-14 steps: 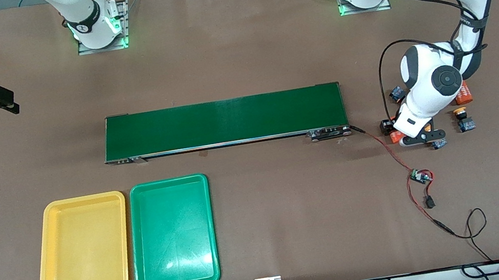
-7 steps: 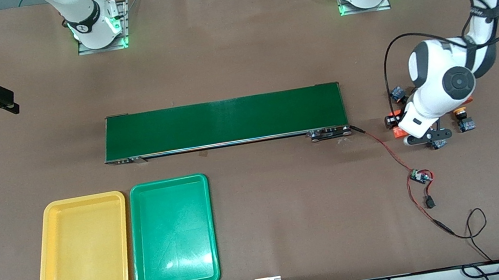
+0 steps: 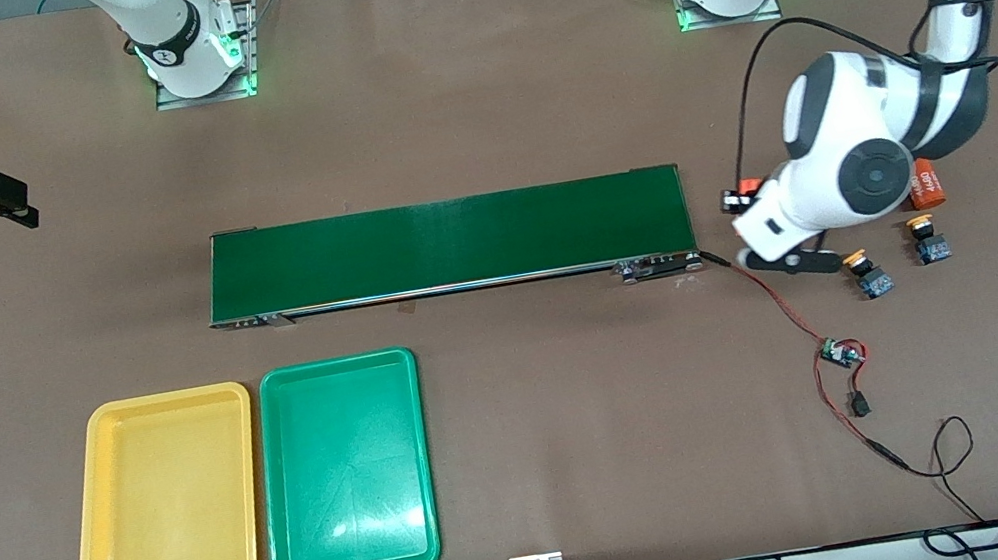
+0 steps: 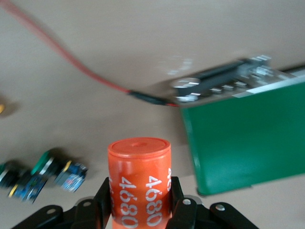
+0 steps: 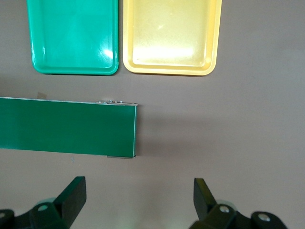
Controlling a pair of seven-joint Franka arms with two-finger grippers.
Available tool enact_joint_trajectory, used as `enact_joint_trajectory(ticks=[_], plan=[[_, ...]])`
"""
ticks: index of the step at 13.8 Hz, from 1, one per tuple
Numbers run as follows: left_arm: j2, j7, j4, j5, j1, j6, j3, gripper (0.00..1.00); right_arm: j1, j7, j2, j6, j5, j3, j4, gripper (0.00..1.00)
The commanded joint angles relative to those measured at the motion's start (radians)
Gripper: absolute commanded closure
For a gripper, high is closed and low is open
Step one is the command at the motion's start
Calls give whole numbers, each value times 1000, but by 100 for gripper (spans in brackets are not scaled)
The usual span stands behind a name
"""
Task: Sort buttons by color to trays
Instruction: 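Carry the orange cylinder onto the conveyor belt and open the left gripper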
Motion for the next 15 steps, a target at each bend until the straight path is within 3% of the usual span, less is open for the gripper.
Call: enact_joint_trajectory(ticks=[1,6,11,15], plan=[[-4,147,7,10,3,16,-59,78,2,0,-9,6,-16,4,-4,0],[42,481,-5,12,-8,123,-160,78,2,3,-6,6,-16,4,-4,0],[57,813,-119,21,-35,298,-169,82,-3,5,-6,6,-15,4,-5,0],[50,925,-140,23,-55,309,-171,83,0,7,-6,2,-15,4,-7,0]])
